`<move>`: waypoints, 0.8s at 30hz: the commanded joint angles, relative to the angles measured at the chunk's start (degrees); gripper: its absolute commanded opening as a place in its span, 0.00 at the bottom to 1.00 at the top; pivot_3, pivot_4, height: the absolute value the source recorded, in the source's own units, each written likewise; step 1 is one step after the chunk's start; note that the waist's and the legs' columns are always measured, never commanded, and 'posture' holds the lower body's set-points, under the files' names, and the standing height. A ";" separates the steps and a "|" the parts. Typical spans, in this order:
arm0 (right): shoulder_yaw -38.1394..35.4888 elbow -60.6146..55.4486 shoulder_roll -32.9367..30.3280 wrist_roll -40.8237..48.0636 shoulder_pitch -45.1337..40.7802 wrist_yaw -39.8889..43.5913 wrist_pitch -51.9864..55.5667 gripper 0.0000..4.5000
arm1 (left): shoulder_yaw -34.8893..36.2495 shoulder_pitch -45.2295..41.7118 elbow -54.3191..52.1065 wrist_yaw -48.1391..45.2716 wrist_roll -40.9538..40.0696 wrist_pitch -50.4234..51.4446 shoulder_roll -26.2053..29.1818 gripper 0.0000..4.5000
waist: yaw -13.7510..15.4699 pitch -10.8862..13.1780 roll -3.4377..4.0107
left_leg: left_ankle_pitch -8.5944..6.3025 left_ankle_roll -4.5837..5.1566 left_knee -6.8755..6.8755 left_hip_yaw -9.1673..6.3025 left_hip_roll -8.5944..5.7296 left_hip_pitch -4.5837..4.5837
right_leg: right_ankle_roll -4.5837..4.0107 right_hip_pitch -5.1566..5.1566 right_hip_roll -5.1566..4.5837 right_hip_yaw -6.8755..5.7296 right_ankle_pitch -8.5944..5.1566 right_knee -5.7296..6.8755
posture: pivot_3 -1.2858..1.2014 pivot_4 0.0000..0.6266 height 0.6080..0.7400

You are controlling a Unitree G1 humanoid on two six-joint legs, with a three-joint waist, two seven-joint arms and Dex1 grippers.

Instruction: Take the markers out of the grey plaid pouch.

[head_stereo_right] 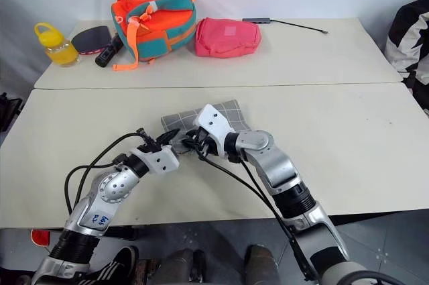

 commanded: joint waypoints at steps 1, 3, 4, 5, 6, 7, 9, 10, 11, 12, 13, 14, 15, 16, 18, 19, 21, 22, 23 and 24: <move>-1.68 -0.49 0.12 0.77 -0.31 0.03 -0.87 0.01 | -0.14 1.59 0.28 -0.28 -2.30 1.06 -0.84 0.00 | 0.00 0.00 0.00 | 0.00 0.00 0.00 0.00 -0.01 0.00 | 0.00 0.00 0.00 0.01 0.00 0.00 | 0.52 0.24 1.00; -3.44 -0.69 -0.50 1.24 0.13 -0.35 -1.30 0.01 | 1.00 2.20 0.10 -0.72 -4.11 1.16 -0.59 0.00 | 0.00 0.00 0.00 | 0.00 0.01 0.00 0.00 -0.01 -0.01 | 0.00 0.00 -0.01 0.00 0.00 0.00 | 0.52 0.24 1.00; -4.57 -0.76 -1.01 1.44 0.49 -0.76 -1.66 0.01 | 1.84 2.60 -0.11 -1.25 -6.05 1.33 -0.82 0.00 | -0.04 0.00 0.00 | 0.00 0.01 0.00 0.00 0.00 -0.01 | 0.00 -0.01 -0.01 0.00 0.00 0.00 | 0.52 0.24 1.00; -5.33 -0.83 -1.34 1.58 0.76 -1.04 -1.89 0.01 | 2.40 2.90 -0.29 -1.61 -7.49 1.47 -0.99 0.00 | -0.07 0.00 0.00 | 0.00 0.01 -0.01 0.00 0.00 -0.01 | 0.00 -0.01 -0.01 -0.01 0.00 -0.01 | 0.52 0.24 1.00; -6.51 -0.75 -2.21 1.76 1.25 -1.05 -2.43 0.01 | 3.26 3.16 -0.44 -2.27 -9.32 1.63 -0.91 0.00 | -0.08 0.00 0.00 | 0.00 0.01 -0.02 0.00 0.00 -0.01 | 0.00 -0.01 -0.01 -0.01 0.00 -0.01 | 0.52 0.24 1.00; -8.13 -0.75 -2.95 2.27 1.70 -1.14 -3.18 0.01 | 4.13 3.40 -0.64 -3.46 -11.97 2.01 -0.95 0.00 | -0.04 0.00 0.00 | 0.00 0.01 -0.03 0.00 0.00 -0.01 | 0.00 -0.01 -0.01 -0.01 0.00 -0.02 | 0.52 0.24 1.00; -11.51 -0.41 -4.46 3.57 2.41 -1.56 -3.39 0.01 | 5.74 3.87 -0.93 -4.85 -15.10 2.76 -0.31 0.00 | -0.02 0.00 -0.01 | -0.01 0.01 -0.03 -0.03 -0.01 -0.04 | 0.00 -0.01 -0.03 -0.05 0.00 -0.03 | 0.52 0.24 1.00; -12.60 -0.17 -5.33 4.02 2.75 -1.43 -3.54 0.01 | 6.56 4.08 -0.96 -5.54 -16.91 3.23 -0.25 0.00 | -0.02 0.01 -0.01 | -0.01 0.02 -0.03 -0.02 -0.02 -0.05 | 0.00 -0.01 -0.05 -0.05 0.00 -0.04 | 0.52 0.24 1.00; -13.59 0.19 -6.33 4.30 3.12 -1.10 -4.07 0.01 | 7.32 4.25 -0.88 -6.09 -18.23 3.54 0.03 0.00 | -0.06 0.01 -0.01 | -0.01 0.02 -0.03 -0.02 -0.03 -0.05 | 0.00 -0.01 -0.05 -0.06 0.00 -0.05 | 0.52 0.24 1.00; -14.30 0.53 -7.07 4.43 3.36 -0.92 -4.65 0.01 | 7.85 4.40 -0.81 -6.56 -19.12 3.62 0.34 0.00 | -0.06 0.01 -0.01 | -0.01 0.02 -0.03 -0.01 -0.03 -0.05 | 0.00 -0.01 -0.05 -0.06 0.00 -0.06 | 0.52 0.24 1.00; -15.04 1.11 -7.64 4.33 3.45 -1.10 -5.08 0.01 | 8.28 4.48 -0.75 -7.05 -19.98 3.45 0.59 0.00 | -0.07 0.01 -0.01 | -0.01 0.02 -0.03 -0.01 -0.01 -0.05 | 0.00 -0.01 -0.04 -0.07 0.00 -0.07 | 0.52 0.24 1.00; -15.68 1.80 -8.16 4.17 3.47 -1.30 -5.48 0.01 | 8.71 4.53 -0.71 -7.55 -20.95 3.46 0.77 0.00 | -0.15 0.01 -0.01 | -0.01 0.01 -0.03 0.00 0.00 -0.05 | 0.00 -0.02 -0.02 -0.06 0.00 -0.07 | 0.52 0.24 1.00; -16.09 2.41 -8.61 3.97 3.47 -1.23 -6.08 0.01 | 9.14 4.53 -0.66 -7.87 -21.71 3.76 0.97 0.00 | -0.28 0.01 -0.01 | -0.01 0.01 -0.03 0.03 0.01 -0.04 | 0.00 -0.04 -0.01 -0.06 0.00 -0.06 | 0.52 0.24 1.00; -16.57 3.21 -9.04 3.73 3.33 -1.27 -6.99 0.01 | 9.56 4.59 -0.61 -8.58 -23.00 3.76 1.14 0.00 | -0.35 0.01 -0.01 | -0.01 0.01 -0.04 0.10 0.04 -0.04 | 0.00 -0.07 0.00 -0.04 0.00 -0.07 | 0.52 0.24 1.00; -17.60 5.34 -10.00 3.24 2.93 -1.46 -8.45 0.01 | 10.21 4.80 -0.59 -9.88 -24.81 3.51 1.73 0.00 | -0.23 0.01 -0.01 | -0.01 0.01 -0.04 0.14 0.05 -0.03 | 0.00 -0.08 0.00 -0.04 0.00 -0.06 | 0.52 0.24 1.00; -17.97 6.78 -10.86 2.65 2.66 -1.47 -9.60 0.01 | 10.58 5.07 -0.53 -10.47 -25.49 3.00 2.21 0.00 | -0.20 0.01 -0.01 | -0.01 0.01 -0.04 0.14 0.03 -0.03 | 0.00 -0.09 -0.01 -0.04 0.00 -0.06 | 0.52 0.24 1.00; -18.44 9.10 -12.31 2.19 2.28 -1.15 -11.15 0.01 | 11.07 5.50 -0.15 -10.62 -25.33 2.19 3.27 0.00 | -0.19 0.01 -0.02 | -0.01 0.01 -0.04 0.15 0.01 -0.04 | 0.00 -0.08 -0.02 -0.02 0.00 -0.07 | 0.52 0.24 1.00; -18.64 10.47 -13.16 1.81 2.05 -1.14 -12.15 0.01 | 11.45 5.66 0.13 -10.81 -25.87 1.74 3.52 0.00 | -0.11 0.01 -0.02 | -0.01 0.01 -0.04 0.16 0.01 -0.03 | 0.00 -0.08 -0.03 -0.02 0.00 -0.08 | 0.52 0.24 1.00; -18.70 11.51 -13.88 1.53 1.94 -1.15 -12.97 0.01 | 11.72 5.80 0.32 -10.83 -26.32 1.50 3.70 0.00 | -0.07 0.01 -0.02 | -0.01 0.01 -0.04 0.16 0.01 -0.04 | 0.00 -0.08 -0.03 -0.03 0.00 -0.08 | 0.52 0.24 1.00; -18.71 12.58 -14.69 1.22 1.89 -0.96 -13.86 0.01 | 11.94 5.88 0.49 -10.87 -26.67 1.33 3.85 0.00 | -0.03 0.01 -0.02 | -0.01 0.01 -0.04 0.16 0.00 -0.04 | 0.00 -0.08 -0.04 -0.02 0.00 -0.08 | 0.52 0.24 1.00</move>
